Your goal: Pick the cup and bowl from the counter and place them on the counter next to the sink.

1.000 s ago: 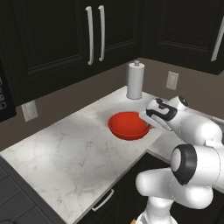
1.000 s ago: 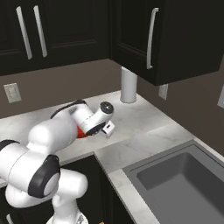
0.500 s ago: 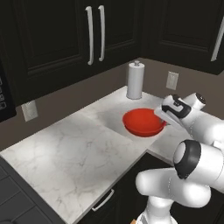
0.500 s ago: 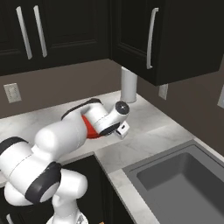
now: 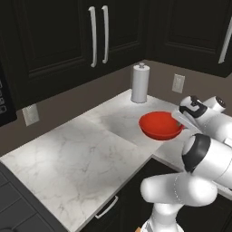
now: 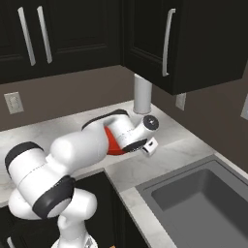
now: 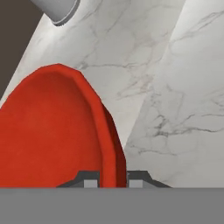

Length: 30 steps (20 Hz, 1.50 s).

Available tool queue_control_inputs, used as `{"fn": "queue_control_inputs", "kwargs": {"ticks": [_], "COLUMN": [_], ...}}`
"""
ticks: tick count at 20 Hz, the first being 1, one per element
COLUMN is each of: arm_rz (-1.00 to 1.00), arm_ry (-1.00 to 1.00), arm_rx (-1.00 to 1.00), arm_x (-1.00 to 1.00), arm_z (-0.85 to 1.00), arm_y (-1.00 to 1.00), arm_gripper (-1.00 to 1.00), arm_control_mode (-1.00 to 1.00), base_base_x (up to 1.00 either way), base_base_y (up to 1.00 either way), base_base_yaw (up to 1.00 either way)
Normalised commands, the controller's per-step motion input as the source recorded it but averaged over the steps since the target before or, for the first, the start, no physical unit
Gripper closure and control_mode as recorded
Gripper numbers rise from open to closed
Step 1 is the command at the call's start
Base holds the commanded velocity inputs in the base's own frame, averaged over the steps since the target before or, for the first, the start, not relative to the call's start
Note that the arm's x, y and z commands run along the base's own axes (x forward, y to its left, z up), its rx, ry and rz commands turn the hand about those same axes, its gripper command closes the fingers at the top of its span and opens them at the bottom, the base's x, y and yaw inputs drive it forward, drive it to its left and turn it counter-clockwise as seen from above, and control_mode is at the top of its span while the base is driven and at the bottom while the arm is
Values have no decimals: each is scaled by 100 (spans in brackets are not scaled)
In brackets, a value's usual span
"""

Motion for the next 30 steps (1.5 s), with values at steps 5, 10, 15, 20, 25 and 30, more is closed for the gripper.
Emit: {"fn": "queue_control_inputs", "kwargs": {"ticks": [5, 10, 15, 20, 25, 30], "arm_rz": [-4, -2, -1, -1, -1, -4], "arm_ry": [0, 0, 1, 0, 0, 1], "arm_rx": [0, 0, 0, 0, 0, -2], "arm_x": [-1, -18, -28, -19, -2, 8], "arm_z": [0, 0, 0, 0, 0, -13], "arm_y": [-46, -44, -20, -24, -7, 0], "arm_gripper": [100, 100, 100, 100, 100, 100], "arm_control_mode": [-100, -100, -100, -100, -100, -100], "base_base_x": [0, 0, 0, 0, 0, 0], "base_base_y": [0, 0, 0, 0, 0, 0], "base_base_yaw": [0, 0, 0, 0, 0, 0]}}
